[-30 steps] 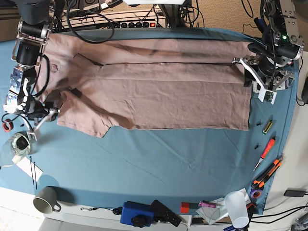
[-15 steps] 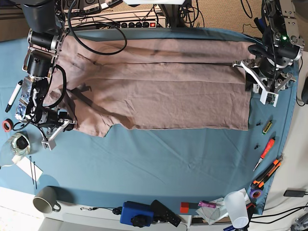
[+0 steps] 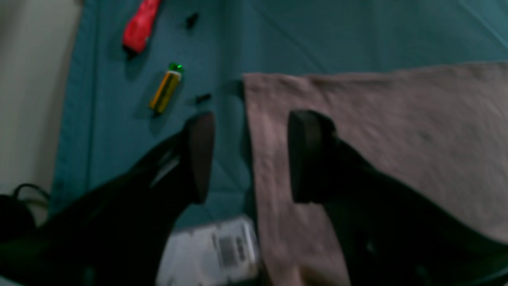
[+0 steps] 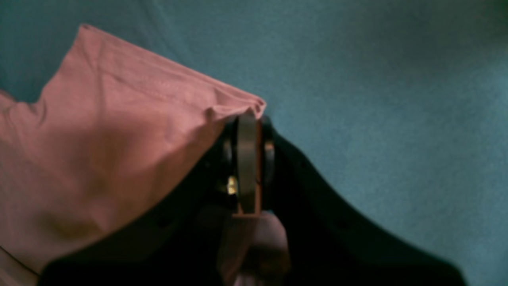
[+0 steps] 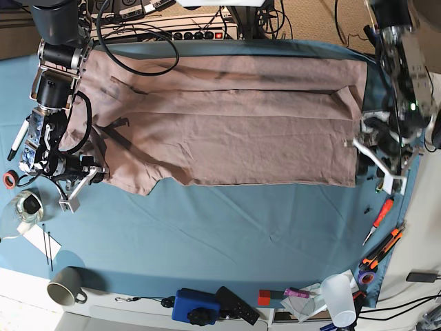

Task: Fold the T-shirt properly
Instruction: 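Move the left gripper to the hem corner and grasp it, then fold the hem up over the shoulder fold with both grippers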

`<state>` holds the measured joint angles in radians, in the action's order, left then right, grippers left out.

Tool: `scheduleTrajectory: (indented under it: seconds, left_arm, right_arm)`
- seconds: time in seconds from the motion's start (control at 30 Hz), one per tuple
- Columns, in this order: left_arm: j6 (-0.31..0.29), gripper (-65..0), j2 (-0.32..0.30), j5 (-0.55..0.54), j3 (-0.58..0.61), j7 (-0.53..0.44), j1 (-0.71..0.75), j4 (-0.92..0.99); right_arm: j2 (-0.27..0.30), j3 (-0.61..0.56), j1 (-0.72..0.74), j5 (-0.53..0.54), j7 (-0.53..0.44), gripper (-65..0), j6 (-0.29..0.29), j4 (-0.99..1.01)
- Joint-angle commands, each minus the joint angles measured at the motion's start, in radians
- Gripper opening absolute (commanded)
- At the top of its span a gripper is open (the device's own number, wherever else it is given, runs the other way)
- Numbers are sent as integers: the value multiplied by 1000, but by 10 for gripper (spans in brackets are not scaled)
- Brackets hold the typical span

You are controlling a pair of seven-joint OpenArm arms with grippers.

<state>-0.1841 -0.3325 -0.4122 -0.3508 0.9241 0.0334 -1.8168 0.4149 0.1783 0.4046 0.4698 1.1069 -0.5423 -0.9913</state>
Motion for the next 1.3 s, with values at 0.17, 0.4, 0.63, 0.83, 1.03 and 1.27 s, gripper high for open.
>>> scheduleTrajectory:
  seconds: [0.17,0.4,0.63,0.83,1.03,1.27]
  left_arm:
    - [-21,-346,-11,-53,29,27,-129,176]
    - [23,-347,-11,37,186,-1,-193,302]
    - [105,-347,-11,146,209,-4,-227,314]
    - [79,-347,-11,110,209,10,-225,315]
    - [78,-347,-11,109,209,-19,-227,410]
    - [33,-347,-11,18,209,13,-234,480]
  right_arm:
    - [17,0,8,-33,39,-650,8,-5]
    - [17,0,8,-33,39,-650,6,-5]
    - [17,0,8,-33,45,-650,-26,-5]
    - [17,0,8,-33,45,-650,-26,-5]
    - [17,0,8,-32,45,-650,-26,-5]
    - [17,0,8,-32,45,-650,-26,-5]
